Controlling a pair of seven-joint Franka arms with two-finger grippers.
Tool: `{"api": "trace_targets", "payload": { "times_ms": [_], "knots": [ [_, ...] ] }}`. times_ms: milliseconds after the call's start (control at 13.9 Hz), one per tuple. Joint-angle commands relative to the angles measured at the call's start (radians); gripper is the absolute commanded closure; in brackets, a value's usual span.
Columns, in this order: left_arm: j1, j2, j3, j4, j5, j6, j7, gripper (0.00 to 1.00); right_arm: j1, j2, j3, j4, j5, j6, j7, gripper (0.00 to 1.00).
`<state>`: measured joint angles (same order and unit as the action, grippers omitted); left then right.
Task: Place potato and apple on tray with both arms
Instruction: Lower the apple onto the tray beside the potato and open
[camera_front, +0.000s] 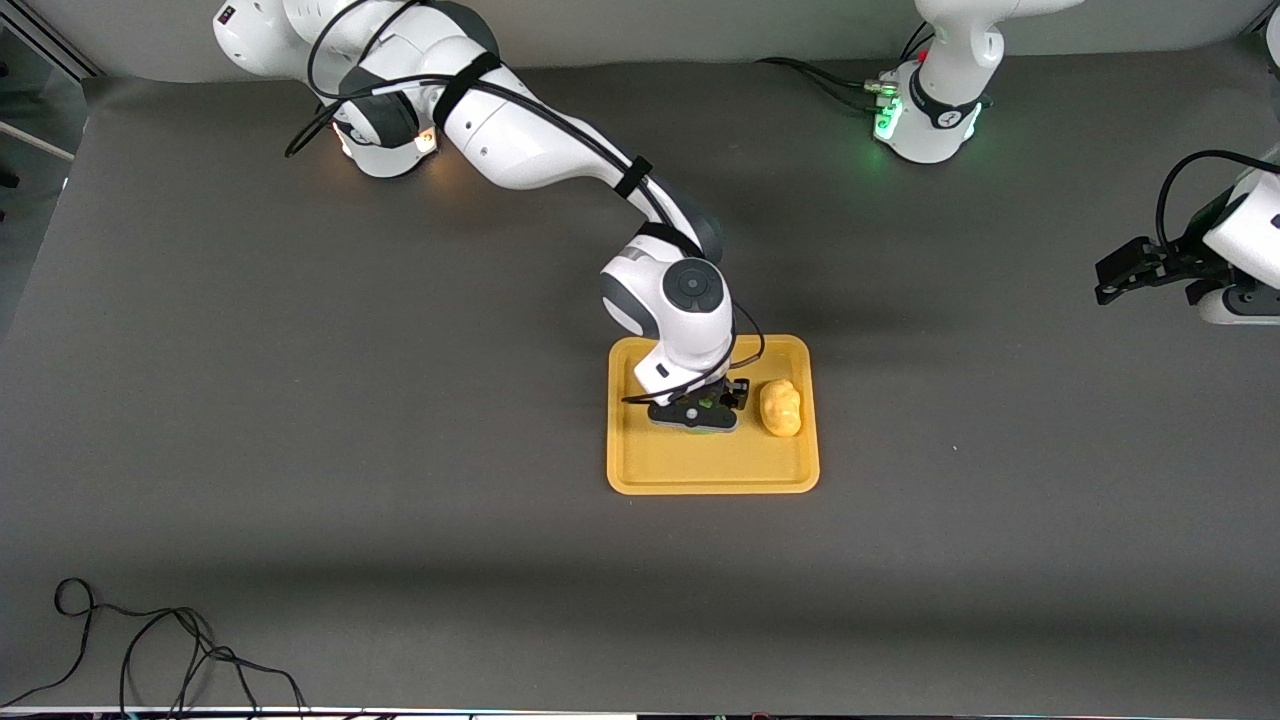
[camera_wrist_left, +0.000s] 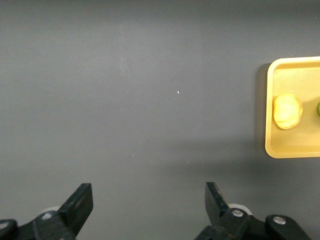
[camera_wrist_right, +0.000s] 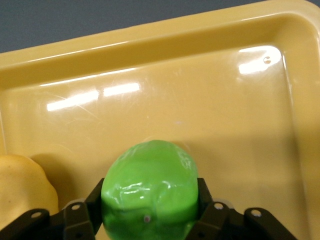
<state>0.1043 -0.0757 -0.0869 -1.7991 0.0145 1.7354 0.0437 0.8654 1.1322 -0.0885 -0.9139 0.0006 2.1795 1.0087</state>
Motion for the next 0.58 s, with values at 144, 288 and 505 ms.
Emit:
{"api": "trace_targets", "payload": {
  "times_ms": [144,288,505],
  "knots": [
    [0.003,-0.021,-0.002,-0.020,-0.011,0.010,0.016,0.00,-0.005,0.023,-0.028,0.041,-0.022,0.000,0.019,0.47],
    [0.003,-0.019,-0.001,-0.019,-0.011,0.009,0.016,0.00,-0.005,0.024,-0.028,0.041,-0.021,0.002,0.025,0.47],
    [0.005,-0.019,-0.001,-0.019,-0.010,0.007,0.016,0.00,-0.003,0.023,-0.022,0.043,-0.019,0.002,0.028,0.47]
  ]
}}
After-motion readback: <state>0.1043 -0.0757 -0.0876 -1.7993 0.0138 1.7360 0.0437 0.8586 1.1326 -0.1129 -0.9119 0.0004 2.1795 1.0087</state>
